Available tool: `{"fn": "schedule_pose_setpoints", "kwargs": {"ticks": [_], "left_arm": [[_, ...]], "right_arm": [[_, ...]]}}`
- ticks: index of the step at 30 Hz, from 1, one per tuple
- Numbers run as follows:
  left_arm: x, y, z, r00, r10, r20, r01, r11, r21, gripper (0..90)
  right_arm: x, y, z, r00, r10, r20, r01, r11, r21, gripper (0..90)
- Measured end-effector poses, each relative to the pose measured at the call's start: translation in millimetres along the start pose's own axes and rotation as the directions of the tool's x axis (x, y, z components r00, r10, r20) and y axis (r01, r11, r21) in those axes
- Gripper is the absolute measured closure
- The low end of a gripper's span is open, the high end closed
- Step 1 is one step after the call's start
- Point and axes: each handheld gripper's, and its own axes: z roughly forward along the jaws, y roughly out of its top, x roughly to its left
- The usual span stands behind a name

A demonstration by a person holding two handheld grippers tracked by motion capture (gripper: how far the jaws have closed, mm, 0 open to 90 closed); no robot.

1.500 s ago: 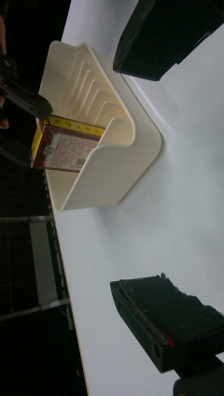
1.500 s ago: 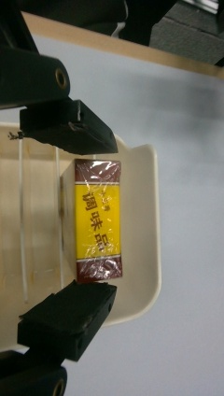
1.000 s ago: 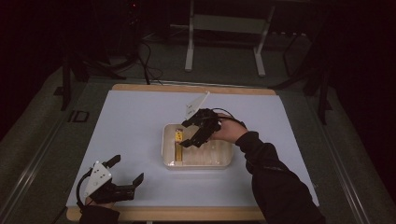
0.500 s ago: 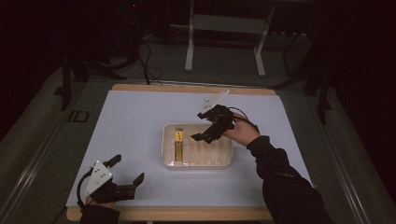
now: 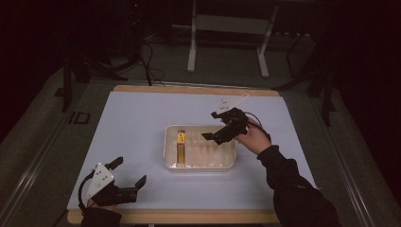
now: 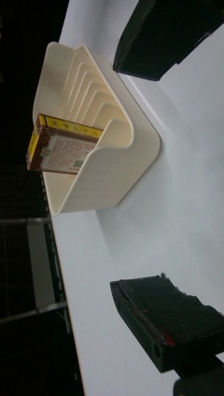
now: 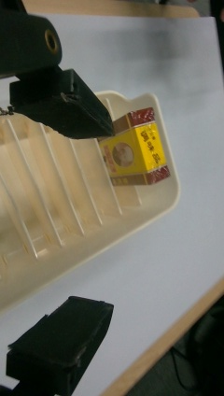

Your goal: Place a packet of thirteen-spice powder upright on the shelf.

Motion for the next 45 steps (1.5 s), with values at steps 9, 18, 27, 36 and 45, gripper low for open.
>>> {"fn": "schedule_pose_setpoints", "kwargs": {"ticks": [9, 18, 27, 36, 45], "left_arm": [[0.1, 0.1, 0.6, 1.0, 0.001, -0.002, -0.001, 1.0, 0.004, 0.1], [-0.1, -0.2, 0.9, 1.0, 0.0, 0.001, 0.0, 1.0, 0.004, 0.1], [-0.2, -0.1, 1.6, 1.0, 0.0, 0.003, 0.0, 1.0, 0.005, 0.1], [-0.2, -0.2, 1.8, 1.0, -0.001, 0.003, 0.001, 1.0, 0.006, 0.1], [-0.8, -0.1, 1.5, 1.0, 0.002, 0.008, -0.002, 1.0, 0.008, 0.2]], "right_arm": [[-0.4, -17.0, -20.9, 0.9939, 0.085, 0.07, -0.079, 0.993, -0.084, 14.0], [-0.5, -42.9, -32.8, 0.9728, 0.156, 0.171, -0.133, 0.981, -0.139, 14.0], [-2.1, -70.8, -47.5, 0.9443, 0.225, 0.24, -0.183, 0.966, -0.185, 14.0], [4.5, -94.2, -53.9, 0.9173, 0.27, 0.293, -0.216, 0.955, -0.205, 14.0], [13.3, -118.6, -67.5, 0.8758, 0.337, 0.345, -0.249, 0.928, -0.276, 14.0]]}}
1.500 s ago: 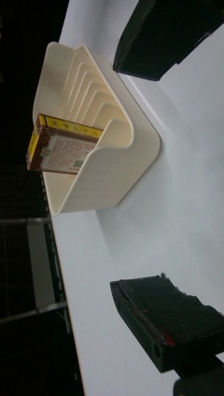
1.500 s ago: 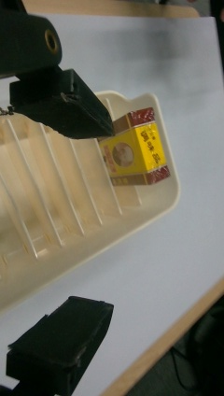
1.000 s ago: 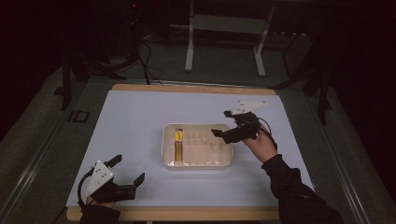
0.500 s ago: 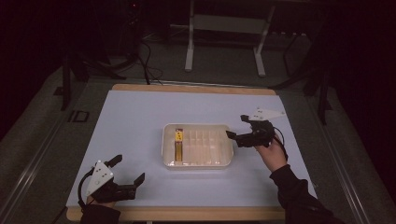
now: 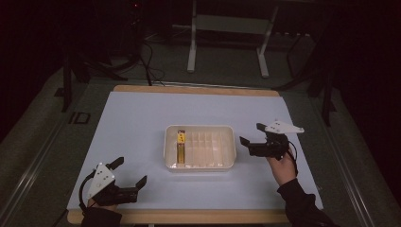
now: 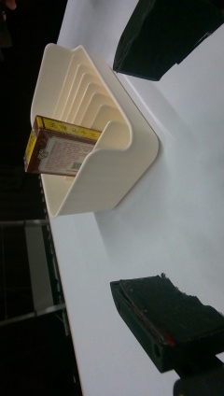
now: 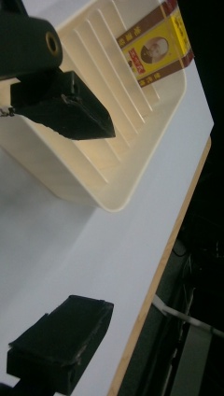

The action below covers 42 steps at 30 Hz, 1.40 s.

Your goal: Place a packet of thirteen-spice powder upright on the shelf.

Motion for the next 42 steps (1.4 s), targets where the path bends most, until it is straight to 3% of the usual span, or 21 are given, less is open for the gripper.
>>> {"fn": "schedule_pose_setpoints", "kwargs": {"ticks": [10, 23, 36, 42], "left_arm": [[-0.6, 0.3, -0.1, 1.0, 0.001, 0.002, -0.001, 1.0, 0.004, 0.1], [-1.8, 0.7, 0.1, 0.9999, 0.006, 0.013, -0.006, 1.0, 0.007, 0.1], [-2.4, 1.0, 0.8, 0.9998, 0.008, 0.016, -0.008, 0.9999, 0.009, 0.1], [-2.7, 1.1, 1.7, 0.9998, 0.008, 0.017, -0.008, 0.9999, 0.01, 0.1]], "right_arm": [[5.1, -23.3, -18.5, 0.9978, 0.0, 0.066, 0.0, 1.0, -0.002, 14.0], [5.7, -46.6, -40.8, 0.9946, 0.042, 0.095, -0.044, 0.999, 0.014, 14.0], [-15.3, -65.7, -72.7, 0.9824, 0.096, 0.16, -0.097, 0.995, 0.002, 14.0], [-22.0, -70.7, -75.6, 0.9772, 0.135, 0.164, -0.136, 0.991, -0.005, 14.0]]}}
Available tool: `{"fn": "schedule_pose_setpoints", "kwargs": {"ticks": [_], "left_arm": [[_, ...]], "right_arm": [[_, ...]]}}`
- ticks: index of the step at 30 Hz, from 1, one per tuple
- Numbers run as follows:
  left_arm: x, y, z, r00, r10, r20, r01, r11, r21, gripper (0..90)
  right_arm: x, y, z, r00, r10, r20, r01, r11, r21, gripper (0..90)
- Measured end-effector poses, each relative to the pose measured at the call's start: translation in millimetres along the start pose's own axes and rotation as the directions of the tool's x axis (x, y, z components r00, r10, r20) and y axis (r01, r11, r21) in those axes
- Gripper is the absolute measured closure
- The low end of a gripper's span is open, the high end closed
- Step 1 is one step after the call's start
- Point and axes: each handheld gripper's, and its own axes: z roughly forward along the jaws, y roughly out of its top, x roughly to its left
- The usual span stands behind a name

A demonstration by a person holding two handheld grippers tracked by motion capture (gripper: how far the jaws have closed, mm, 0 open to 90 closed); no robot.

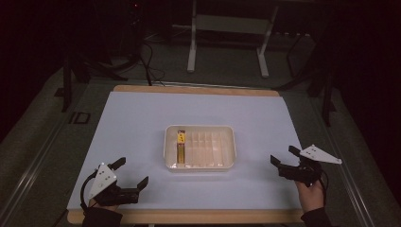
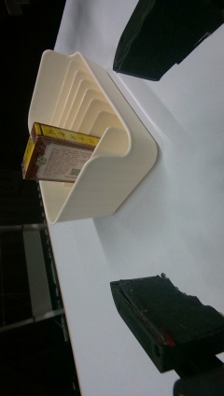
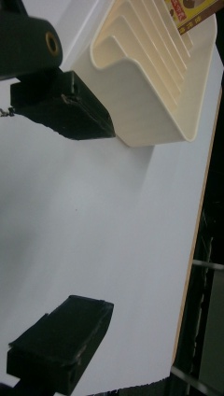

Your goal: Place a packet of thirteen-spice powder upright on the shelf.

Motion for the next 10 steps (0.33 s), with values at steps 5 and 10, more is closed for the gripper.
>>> {"fn": "schedule_pose_setpoints", "kwargs": {"ticks": [5, 10], "left_arm": [[0.0, -0.1, 0.4, 1.0, -0.002, 0.0, 0.002, 1.0, -0.001, 0.1], [-0.4, -0.1, 0.4, 1.0, 0.002, 0.002, -0.002, 1.0, 0.002, 0.1]], "right_arm": [[4.2, 1.0, 1.9, 0.9995, -0.027, -0.015, 0.027, 1.0, -0.004, 14.0], [5.4, 0.6, 3.5, 0.9993, -0.031, -0.02, 0.031, 1.0, 0.001, 14.0]]}}
